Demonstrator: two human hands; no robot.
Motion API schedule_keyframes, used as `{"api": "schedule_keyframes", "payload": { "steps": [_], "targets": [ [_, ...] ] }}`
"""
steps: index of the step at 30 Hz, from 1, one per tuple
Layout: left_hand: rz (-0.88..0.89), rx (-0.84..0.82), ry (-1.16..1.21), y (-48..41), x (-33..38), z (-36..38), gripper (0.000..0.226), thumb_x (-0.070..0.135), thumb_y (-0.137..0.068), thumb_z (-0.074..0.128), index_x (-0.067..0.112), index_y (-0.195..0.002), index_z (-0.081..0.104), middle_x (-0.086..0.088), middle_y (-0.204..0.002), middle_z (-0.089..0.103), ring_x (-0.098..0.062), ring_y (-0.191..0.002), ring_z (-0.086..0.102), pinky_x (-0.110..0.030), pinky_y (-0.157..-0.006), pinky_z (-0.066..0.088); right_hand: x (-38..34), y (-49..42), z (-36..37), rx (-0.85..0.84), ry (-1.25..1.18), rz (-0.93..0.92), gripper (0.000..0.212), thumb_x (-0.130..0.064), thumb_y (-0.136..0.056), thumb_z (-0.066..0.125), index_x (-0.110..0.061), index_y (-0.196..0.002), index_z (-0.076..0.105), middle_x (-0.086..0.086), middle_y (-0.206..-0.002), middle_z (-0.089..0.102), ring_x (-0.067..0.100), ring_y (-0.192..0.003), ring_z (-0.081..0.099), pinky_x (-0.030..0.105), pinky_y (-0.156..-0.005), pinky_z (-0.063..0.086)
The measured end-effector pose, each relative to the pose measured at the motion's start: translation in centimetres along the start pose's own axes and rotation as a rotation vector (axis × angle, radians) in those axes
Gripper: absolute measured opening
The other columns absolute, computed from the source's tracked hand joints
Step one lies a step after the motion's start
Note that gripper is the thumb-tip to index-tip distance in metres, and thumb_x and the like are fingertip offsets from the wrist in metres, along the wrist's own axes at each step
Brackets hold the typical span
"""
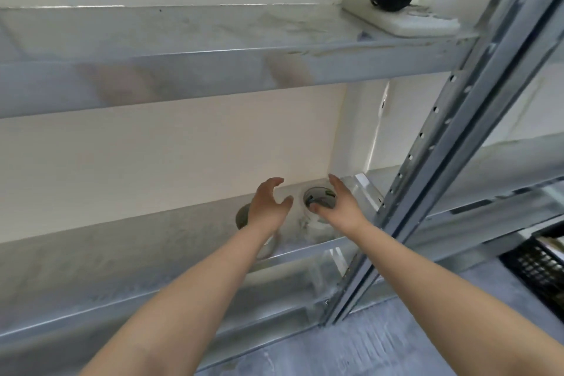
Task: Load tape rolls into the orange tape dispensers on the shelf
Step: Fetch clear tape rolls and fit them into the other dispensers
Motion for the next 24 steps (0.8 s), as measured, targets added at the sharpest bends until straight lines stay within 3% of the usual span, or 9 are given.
{"api": "schedule_keyframes", "payload": {
  "steps": [2,5,7,10,13,16,20,24],
  "targets": [
    [0.024,-0.084,-0.012,0.0,1.4,2.1,0.056,0.022,-0.081,0.067,0.016,-0.132,0.046,0.001,-0.134,0.05,-0.016,-0.124,0.048,-0.026,-0.099,0.038,1.3,0.3,-1.1,-0.001,-0.003,0.017,0.087,-0.022,-0.072,0.075,-0.014,-0.142,0.025,0.005,-0.138,0.043,0.021,-0.128,0.042,0.026,-0.101,0.036],
    [0.084,-0.243,-0.076,0.5,2.9,5.0,0.057,0.013,-0.066,0.076,0.013,-0.12,0.056,0.007,-0.109,0.056,-0.011,-0.104,0.055,-0.023,-0.087,0.043,2.3,0.9,-1.4,-0.075,-0.018,0.002,0.076,-0.014,-0.069,0.078,-0.014,-0.132,0.036,-0.003,-0.118,0.049,0.02,-0.116,0.051,0.03,-0.093,0.046],
    [0.123,-0.282,-0.151,0.2,2.5,6.5,0.069,0.024,-0.048,0.079,0.017,-0.113,0.059,0.004,-0.11,0.063,-0.014,-0.103,0.061,-0.029,-0.09,0.051,3.2,1.1,-1.0,-0.124,-0.024,0.037,0.079,-0.009,-0.07,0.076,-0.01,-0.135,0.031,0.004,-0.124,0.047,0.024,-0.12,0.048,0.031,-0.095,0.044],
    [0.048,-0.282,-0.182,-2.7,-2.6,9.6,0.093,0.042,-0.034,0.076,0.018,-0.121,0.051,-0.001,-0.117,0.06,-0.016,-0.109,0.058,-0.035,-0.095,0.05,4.4,1.0,-0.3,-0.168,-0.013,0.085,0.081,-0.009,-0.071,0.076,-0.009,-0.137,0.028,0.01,-0.13,0.049,0.023,-0.117,0.05,0.025,-0.09,0.041],
    [0.0,-0.257,-0.123,-1.5,-1.4,9.0,0.082,0.041,-0.04,0.079,0.021,-0.116,0.054,0.004,-0.109,0.065,-0.017,-0.103,0.062,-0.034,-0.089,0.052,5.2,0.5,0.3,-0.169,-0.02,0.093,0.073,-0.018,-0.069,0.079,-0.014,-0.129,0.037,0.008,-0.123,0.058,0.022,-0.112,0.056,0.032,-0.094,0.048],
    [-0.036,-0.213,-0.068,-0.2,0.3,8.0,0.068,0.026,-0.056,0.083,0.015,-0.117,0.055,0.005,-0.106,0.062,-0.019,-0.099,0.06,-0.032,-0.088,0.049,5.5,0.4,0.0,-0.134,-0.031,0.103,0.064,-0.02,-0.069,0.077,-0.015,-0.124,0.044,0.007,-0.119,0.06,0.025,-0.111,0.058,0.039,-0.096,0.05],
    [-0.077,-0.162,0.039,0.1,-0.1,7.1,0.073,0.021,-0.059,0.086,0.012,-0.122,0.051,-0.006,-0.121,0.063,-0.026,-0.111,0.059,-0.038,-0.096,0.048,4.9,0.2,-0.6,-0.11,-0.029,0.083,0.062,-0.02,-0.07,0.077,-0.014,-0.124,0.046,0.008,-0.123,0.059,0.024,-0.116,0.055,0.037,-0.095,0.049],
    [-0.046,-0.063,0.055,-0.2,0.7,4.6,0.072,0.022,-0.06,0.085,0.014,-0.123,0.052,-0.004,-0.122,0.063,-0.024,-0.111,0.059,-0.035,-0.093,0.049,2.2,-0.2,-0.9,-0.071,-0.002,0.007,0.063,-0.027,-0.069,0.078,-0.017,-0.123,0.048,0.0,-0.118,0.059,0.017,-0.112,0.053,0.028,-0.092,0.044]
  ]
}}
Point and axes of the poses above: each hand's wrist, its own y-axis away from the middle knuckle, its own z-axis out of the palm, x = y × z, the point moved 10 cm from there along -y, towards the middle knuckle
